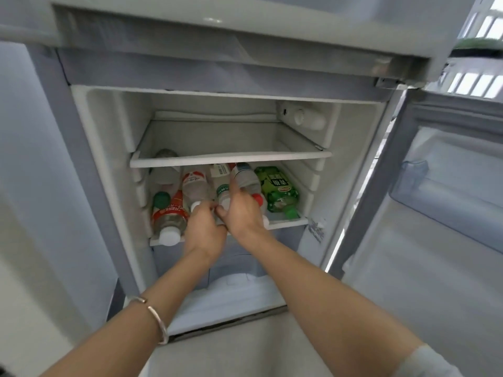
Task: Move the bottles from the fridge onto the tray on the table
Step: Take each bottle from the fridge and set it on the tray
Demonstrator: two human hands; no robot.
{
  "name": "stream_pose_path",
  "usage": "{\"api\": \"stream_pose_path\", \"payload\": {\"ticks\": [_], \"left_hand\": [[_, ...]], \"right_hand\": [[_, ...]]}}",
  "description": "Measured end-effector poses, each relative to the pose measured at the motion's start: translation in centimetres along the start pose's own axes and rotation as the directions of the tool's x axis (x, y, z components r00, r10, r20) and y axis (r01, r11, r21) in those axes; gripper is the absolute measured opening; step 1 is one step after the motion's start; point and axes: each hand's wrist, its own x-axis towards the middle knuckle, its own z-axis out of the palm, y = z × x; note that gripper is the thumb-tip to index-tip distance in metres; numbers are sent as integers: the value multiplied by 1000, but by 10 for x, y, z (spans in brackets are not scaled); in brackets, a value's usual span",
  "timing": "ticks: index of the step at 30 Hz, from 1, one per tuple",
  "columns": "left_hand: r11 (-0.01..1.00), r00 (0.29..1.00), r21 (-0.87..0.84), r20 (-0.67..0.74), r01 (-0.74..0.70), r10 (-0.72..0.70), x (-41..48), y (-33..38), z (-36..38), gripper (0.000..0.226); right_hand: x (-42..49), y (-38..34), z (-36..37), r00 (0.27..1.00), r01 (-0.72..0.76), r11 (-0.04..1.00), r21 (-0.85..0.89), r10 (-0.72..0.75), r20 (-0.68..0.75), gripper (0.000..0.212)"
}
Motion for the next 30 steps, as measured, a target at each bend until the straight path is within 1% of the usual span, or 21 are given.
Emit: {"api": "stream_pose_path", "payload": {"ticks": [3, 5, 7, 9, 11, 14, 15, 17, 19, 21, 25, 28, 30], "left_hand": [[995, 999, -90, 14, -45, 47, -6, 13, -1, 47], [987, 994, -120, 21, -103, 106, -10, 22, 0, 50], [980, 991, -153, 18, -130, 135, -16, 35, 2, 56], [968, 988, -200, -21, -151, 150, -27, 53, 4, 65], [960, 975, -186, -110, -210, 192, -41, 71, 4, 71], [967, 961, -107, -177, -232, 212, -59, 91, -1, 80], [962, 951, -83, -196, -260, 240, -64, 98, -4, 79], [939, 929, -68, -183, -338, 321, -73, 109, -11, 69], [892, 906, -172, -161, -417, 393, -92, 131, -19, 57], [853, 890, -257, -167, -455, 425, -108, 157, -24, 53], [796, 864, -339, -158, -502, 478, -126, 213, -23, 56], [727, 846, -447, -155, -521, 510, -127, 258, -20, 56], [694, 833, -490, -137, -527, 536, -123, 285, -21, 57]], "right_hand": [[-11, -1, -21, 993, -2, 999, 42, 7, -119, 62], [-21, -4, -41, 982, 24, 991, 129, 0, -186, 55], [-33, -5, -64, 974, 74, 974, 216, -24, -225, 46], [-44, -3, -88, 967, 101, 960, 260, -34, -251, 40], [-56, 0, -115, 955, 125, 955, 268, -42, -295, 39], [-72, 1, -158, 912, 235, 948, 214, -138, -387, 37], [-78, 1, -175, 891, 269, 944, 191, -168, -422, 37], [-85, 2, -205, 851, 314, 938, 144, -211, -482, 46], [-91, 1, -237, 822, 337, 935, 110, -235, -518, 53], [-93, 2, -265, 812, 337, 932, 131, -217, -542, 51], [-95, 2, -315, 785, 322, 915, 243, -114, -608, 39], [-97, -1, -356, 752, 306, 913, 269, -58, -657, 40], [-98, -2, -384, 739, 293, 905, 309, -9, -673, 39]]}}
